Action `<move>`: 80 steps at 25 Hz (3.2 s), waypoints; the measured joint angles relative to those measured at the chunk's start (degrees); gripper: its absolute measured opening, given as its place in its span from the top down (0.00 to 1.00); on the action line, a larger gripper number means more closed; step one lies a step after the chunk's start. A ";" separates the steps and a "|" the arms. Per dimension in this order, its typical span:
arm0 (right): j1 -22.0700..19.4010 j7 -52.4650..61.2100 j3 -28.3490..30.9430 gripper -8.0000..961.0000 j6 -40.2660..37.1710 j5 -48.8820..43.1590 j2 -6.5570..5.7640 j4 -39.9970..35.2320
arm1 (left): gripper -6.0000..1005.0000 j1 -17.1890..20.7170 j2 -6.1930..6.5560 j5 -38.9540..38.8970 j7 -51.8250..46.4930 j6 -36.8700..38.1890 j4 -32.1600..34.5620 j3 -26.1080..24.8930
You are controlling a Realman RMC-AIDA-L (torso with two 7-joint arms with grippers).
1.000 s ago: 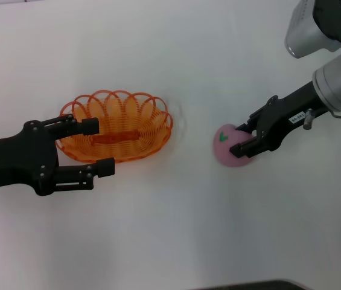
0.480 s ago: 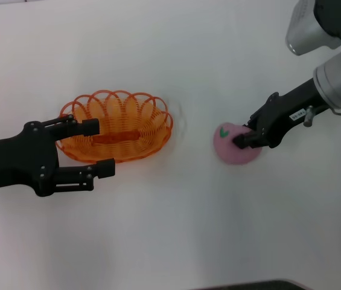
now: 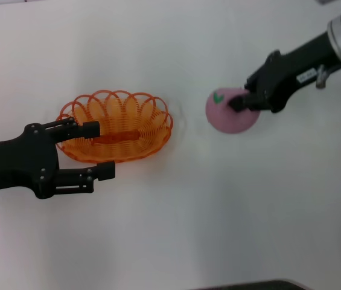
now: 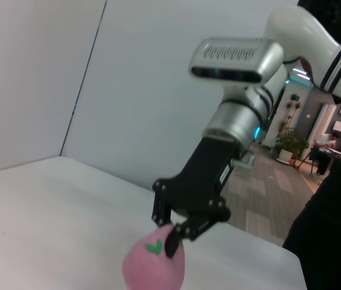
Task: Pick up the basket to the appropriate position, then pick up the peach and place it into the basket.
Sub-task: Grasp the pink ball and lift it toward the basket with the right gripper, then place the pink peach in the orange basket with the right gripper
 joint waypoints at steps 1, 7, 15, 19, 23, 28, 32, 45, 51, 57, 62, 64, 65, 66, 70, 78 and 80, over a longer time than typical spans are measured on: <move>0.34 -0.02 0.53 0.88 -0.73 0.48 0.00 -0.70 | 0.12 0.01 0.00 0.00 -0.01 0.00 0.00 0.00; 1.96 -0.13 3.61 0.92 -3.51 4.86 -0.01 -4.17 | 0.12 -0.06 0.01 -0.01 -0.63 0.01 0.00 0.00; -1.81 -5.74 4.47 0.94 1.90 24.19 0.36 0.20 | 0.12 0.05 0.07 -0.15 -0.71 -0.25 0.00 -0.03; -3.57 -15.52 3.96 0.94 6.37 32.87 0.43 10.97 | 0.12 0.08 0.02 -0.29 -0.69 -0.24 0.00 -0.30; -3.08 -27.34 3.83 0.94 8.93 38.04 0.47 25.26 | 0.12 0.09 0.00 -0.33 -0.60 -0.35 0.00 -0.17; -0.05 -44.15 3.11 0.94 15.23 41.56 0.93 43.58 | 0.12 -0.03 0.05 -0.48 -0.48 -0.36 0.00 -0.84; 3.23 -52.64 2.90 0.94 22.07 42.30 1.34 54.79 | 0.12 0.03 0.08 -0.53 -0.30 -0.37 0.00 -1.07; 6.42 -61.28 2.98 0.92 28.26 43.00 1.73 64.42 | 0.12 0.34 0.09 -0.67 -0.27 -0.01 0.00 -1.14; 6.49 -69.08 3.30 0.87 27.33 43.28 1.91 66.87 | 0.12 0.41 0.09 -0.68 -0.27 -0.40 -0.01 -1.21; 6.51 -72.70 5.28 0.68 26.95 43.87 2.04 69.05 | 0.12 0.42 0.09 -0.68 -0.21 -0.43 -0.01 -1.36; 6.51 -72.73 5.36 0.46 26.22 43.88 2.03 69.10 | 0.12 0.48 0.09 -0.69 -0.18 -0.44 0.00 -1.41; 6.49 -72.73 5.57 0.37 25.74 43.88 2.01 69.11 | 0.12 0.48 0.08 -0.89 -0.18 -0.45 0.00 -1.41; 6.44 -72.74 5.80 0.34 25.39 43.88 1.97 69.13 | 0.12 0.48 0.09 -1.06 -0.18 -0.45 0.00 -1.41; 6.37 -72.75 6.02 0.31 25.09 43.88 1.91 69.13 | 0.12 0.48 0.09 -1.21 -0.18 -0.45 0.00 -1.41; 5.81 -72.76 7.21 0.19 23.49 43.88 1.66 69.15 | 0.12 0.46 0.08 -1.59 -0.19 -0.45 0.00 -1.41; -1.80 -58.42 7.76 0.02 14.23 42.32 0.15 54.23 | 0.13 0.50 0.13 -2.06 -0.10 -0.22 0.21 -2.44; -5.02 -49.89 6.99 0.02 11.60 40.61 0.07 45.43 | 0.13 0.69 0.18 -2.06 -0.10 0.01 0.40 -3.14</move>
